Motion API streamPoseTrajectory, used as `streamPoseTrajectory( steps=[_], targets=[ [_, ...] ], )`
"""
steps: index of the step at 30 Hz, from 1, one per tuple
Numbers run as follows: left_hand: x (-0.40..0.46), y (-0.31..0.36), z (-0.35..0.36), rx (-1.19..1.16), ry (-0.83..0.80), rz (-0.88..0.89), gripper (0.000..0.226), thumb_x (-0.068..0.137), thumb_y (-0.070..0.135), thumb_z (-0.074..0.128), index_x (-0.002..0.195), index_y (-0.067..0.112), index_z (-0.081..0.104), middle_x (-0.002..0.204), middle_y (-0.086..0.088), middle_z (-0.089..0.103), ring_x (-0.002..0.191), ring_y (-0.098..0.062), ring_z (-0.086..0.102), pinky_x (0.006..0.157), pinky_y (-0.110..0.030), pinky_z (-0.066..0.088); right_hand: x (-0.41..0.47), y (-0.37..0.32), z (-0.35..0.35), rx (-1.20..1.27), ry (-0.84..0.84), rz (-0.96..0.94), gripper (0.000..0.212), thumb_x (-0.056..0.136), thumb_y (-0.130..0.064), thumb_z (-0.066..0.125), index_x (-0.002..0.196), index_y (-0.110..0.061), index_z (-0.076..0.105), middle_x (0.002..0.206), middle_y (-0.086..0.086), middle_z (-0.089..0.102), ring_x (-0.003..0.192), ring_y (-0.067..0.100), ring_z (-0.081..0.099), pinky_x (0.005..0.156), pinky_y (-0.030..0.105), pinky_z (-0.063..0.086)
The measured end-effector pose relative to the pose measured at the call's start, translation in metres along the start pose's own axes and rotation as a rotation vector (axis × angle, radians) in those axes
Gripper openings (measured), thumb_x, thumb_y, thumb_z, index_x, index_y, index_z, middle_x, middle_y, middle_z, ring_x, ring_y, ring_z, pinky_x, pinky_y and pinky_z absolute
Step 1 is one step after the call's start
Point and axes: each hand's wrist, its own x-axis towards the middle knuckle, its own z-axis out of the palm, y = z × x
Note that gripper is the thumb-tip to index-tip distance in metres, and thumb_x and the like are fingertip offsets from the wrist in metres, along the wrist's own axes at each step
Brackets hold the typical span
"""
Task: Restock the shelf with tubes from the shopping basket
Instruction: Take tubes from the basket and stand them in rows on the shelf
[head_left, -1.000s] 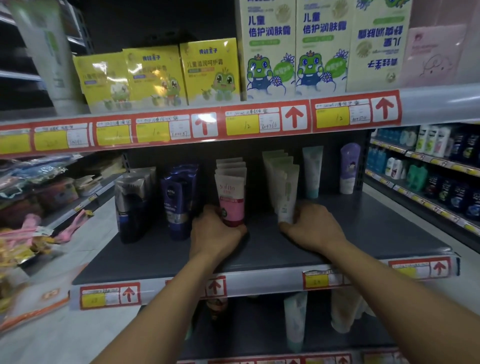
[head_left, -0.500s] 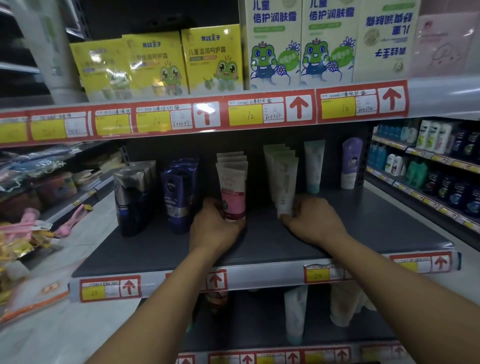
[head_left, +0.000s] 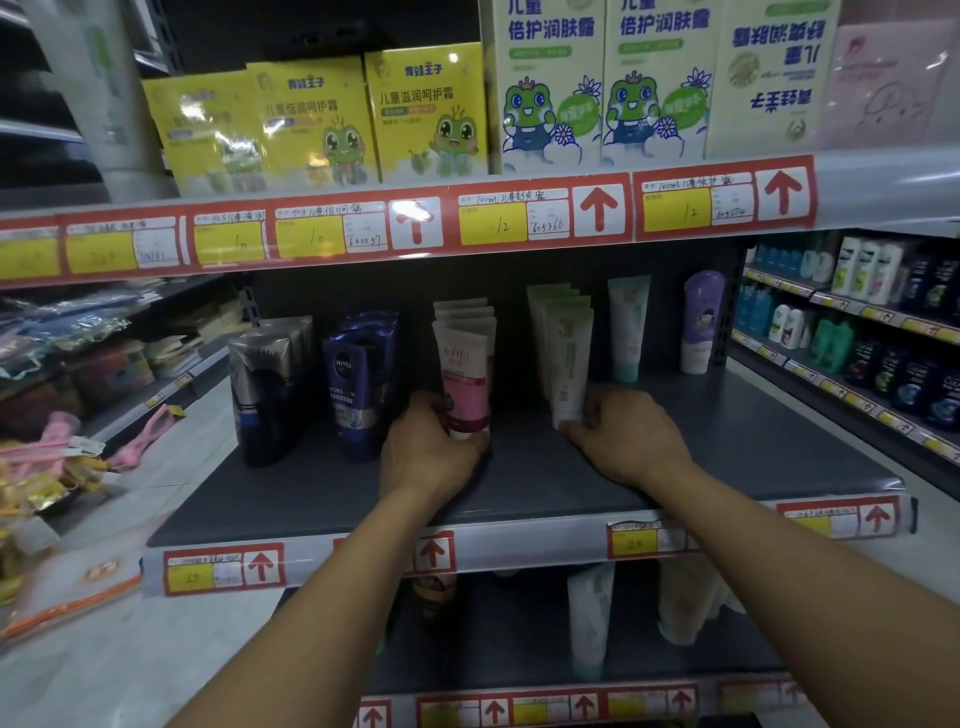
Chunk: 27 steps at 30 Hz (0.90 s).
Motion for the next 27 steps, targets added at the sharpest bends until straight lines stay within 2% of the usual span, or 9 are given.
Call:
streamPoseTrajectory(
  steps=[5,8,11,14,17,21,27],
  targets=[
    [0.0,0.001,0.0,0.024,0.001,0.015,0.062,0.078,0.047,0.084,0.129,0.025,0.056,0.119,0.001,0.071,0.107,-0.024,0.069,0.094,-0.044,0.058,0.004,0.003,0.002,-0.002,-0.03,0.004,0.043,0.087,-0.056,0.069,0.115,-0.024,0.064,0.111,0.002,0.07,0.101,0.027,0.068,0.076,0.035,0.054],
    [-0.002,0.004,-0.002,0.034,-0.011,0.005,0.065,0.078,0.046,0.085,0.13,0.022,0.055,0.121,-0.002,0.07,0.11,-0.026,0.068,0.095,-0.044,0.057,0.003,0.0,-0.003,-0.04,-0.067,0.026,0.051,0.088,-0.059,0.067,0.124,-0.023,0.063,0.119,0.002,0.069,0.108,0.026,0.066,0.076,0.029,0.045],
    [-0.005,0.009,-0.007,0.039,-0.038,0.004,0.064,0.081,0.038,0.086,0.131,0.016,0.054,0.125,-0.005,0.068,0.115,-0.028,0.066,0.097,-0.04,0.055,-0.001,-0.005,-0.015,-0.089,-0.12,0.04,0.06,0.09,-0.062,0.063,0.133,-0.02,0.058,0.125,0.004,0.066,0.113,0.027,0.064,0.08,0.03,0.046],
    [-0.012,0.009,-0.019,0.14,-0.068,0.044,0.054,0.084,0.034,0.083,0.127,0.014,0.057,0.123,-0.006,0.067,0.113,-0.027,0.065,0.092,-0.035,0.053,-0.005,-0.008,-0.032,-0.129,-0.203,0.062,0.051,0.095,-0.057,0.058,0.127,-0.018,0.061,0.124,0.009,0.067,0.111,0.031,0.064,0.084,0.034,0.049],
    [-0.023,0.004,-0.028,0.267,-0.044,0.13,0.043,0.085,0.034,0.076,0.121,0.017,0.06,0.118,-0.008,0.066,0.107,-0.028,0.062,0.09,-0.042,0.055,-0.014,-0.011,-0.042,-0.052,-0.214,0.04,0.034,0.094,-0.046,0.06,0.111,-0.017,0.064,0.109,0.009,0.066,0.103,0.031,0.065,0.077,0.033,0.048],
    [-0.054,0.002,-0.036,0.324,0.018,0.23,0.039,0.085,0.026,0.068,0.122,0.016,0.061,0.117,-0.008,0.063,0.109,-0.029,0.055,0.089,-0.042,0.052,-0.046,-0.017,-0.039,0.007,-0.059,-0.05,0.02,0.092,-0.033,0.062,0.096,-0.013,0.064,0.1,0.009,0.06,0.095,0.031,0.061,0.078,0.038,0.051],
    [-0.094,0.006,-0.04,0.294,0.061,0.34,0.038,0.086,0.027,0.064,0.123,0.019,0.06,0.114,-0.001,0.062,0.103,-0.019,0.05,0.086,-0.034,0.046,-0.096,-0.022,-0.028,-0.028,0.18,-0.159,0.02,0.087,-0.023,0.062,0.103,-0.012,0.066,0.103,0.006,0.056,0.1,0.024,0.053,0.084,0.037,0.05]
  ],
)
